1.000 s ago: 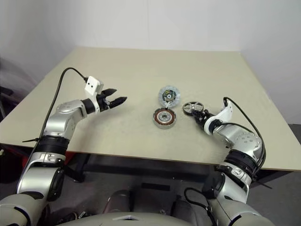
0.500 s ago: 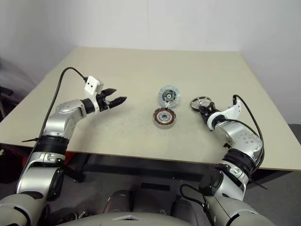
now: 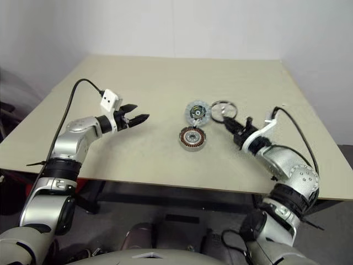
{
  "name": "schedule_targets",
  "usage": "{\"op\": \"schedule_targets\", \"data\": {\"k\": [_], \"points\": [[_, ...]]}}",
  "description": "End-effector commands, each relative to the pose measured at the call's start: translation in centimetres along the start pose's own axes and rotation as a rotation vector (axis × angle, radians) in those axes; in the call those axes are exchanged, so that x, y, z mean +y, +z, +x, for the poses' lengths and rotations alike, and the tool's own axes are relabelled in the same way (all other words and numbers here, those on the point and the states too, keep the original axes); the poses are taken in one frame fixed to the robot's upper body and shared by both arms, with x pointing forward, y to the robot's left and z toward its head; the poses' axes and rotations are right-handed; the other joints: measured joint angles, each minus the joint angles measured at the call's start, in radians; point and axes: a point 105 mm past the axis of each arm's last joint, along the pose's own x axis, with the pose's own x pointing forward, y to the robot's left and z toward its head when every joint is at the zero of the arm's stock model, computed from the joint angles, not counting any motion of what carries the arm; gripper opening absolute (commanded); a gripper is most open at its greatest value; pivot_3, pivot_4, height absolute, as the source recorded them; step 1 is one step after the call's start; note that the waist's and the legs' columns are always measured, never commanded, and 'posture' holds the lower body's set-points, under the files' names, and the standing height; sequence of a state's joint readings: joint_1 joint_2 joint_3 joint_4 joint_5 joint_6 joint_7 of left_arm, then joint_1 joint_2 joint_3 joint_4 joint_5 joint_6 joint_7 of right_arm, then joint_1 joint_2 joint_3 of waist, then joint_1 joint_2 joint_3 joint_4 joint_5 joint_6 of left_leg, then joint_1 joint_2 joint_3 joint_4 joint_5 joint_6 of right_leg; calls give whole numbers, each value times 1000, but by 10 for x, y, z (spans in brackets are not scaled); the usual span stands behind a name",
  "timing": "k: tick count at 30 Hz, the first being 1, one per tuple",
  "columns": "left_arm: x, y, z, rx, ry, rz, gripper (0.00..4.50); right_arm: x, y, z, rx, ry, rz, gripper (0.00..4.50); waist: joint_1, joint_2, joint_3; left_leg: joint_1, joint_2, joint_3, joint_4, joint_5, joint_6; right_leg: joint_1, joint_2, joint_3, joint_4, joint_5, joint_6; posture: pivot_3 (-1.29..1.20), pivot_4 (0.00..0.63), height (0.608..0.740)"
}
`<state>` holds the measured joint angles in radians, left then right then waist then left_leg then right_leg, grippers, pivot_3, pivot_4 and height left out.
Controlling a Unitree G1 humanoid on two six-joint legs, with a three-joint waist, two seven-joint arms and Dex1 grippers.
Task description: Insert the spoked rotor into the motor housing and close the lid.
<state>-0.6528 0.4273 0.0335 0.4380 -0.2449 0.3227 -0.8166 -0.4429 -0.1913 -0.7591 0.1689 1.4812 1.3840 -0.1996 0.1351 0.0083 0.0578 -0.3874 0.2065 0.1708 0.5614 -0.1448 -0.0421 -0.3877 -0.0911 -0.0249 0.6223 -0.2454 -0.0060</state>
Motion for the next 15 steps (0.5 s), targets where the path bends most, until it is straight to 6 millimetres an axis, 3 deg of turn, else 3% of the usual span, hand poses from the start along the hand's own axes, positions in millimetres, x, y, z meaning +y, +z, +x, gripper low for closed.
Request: {"op": "schedule_targets", "data": {"k": [1,10,15], "points": [[1,15,1,-34,-9,39,3939,22,-14,-1,91,73,-98,442,1,0,0,0,0,0,0,0,0,0,0,0,0,-1,-1,0,0,740],[2,14,-1,-31,-3,42,3939,11,-41,10,176,17,-56,442,1,0,0,1,0,0,0,1,-2,0,0,0,0,-1,-1,0,0,740],[2,13,-3,-32,5,40,3939,8,-46,18,180,-19,-35,442,1,0,0,-1,0,0,0,1,-2,-1,0,0,0,-1,-1,0,0,740]]}}
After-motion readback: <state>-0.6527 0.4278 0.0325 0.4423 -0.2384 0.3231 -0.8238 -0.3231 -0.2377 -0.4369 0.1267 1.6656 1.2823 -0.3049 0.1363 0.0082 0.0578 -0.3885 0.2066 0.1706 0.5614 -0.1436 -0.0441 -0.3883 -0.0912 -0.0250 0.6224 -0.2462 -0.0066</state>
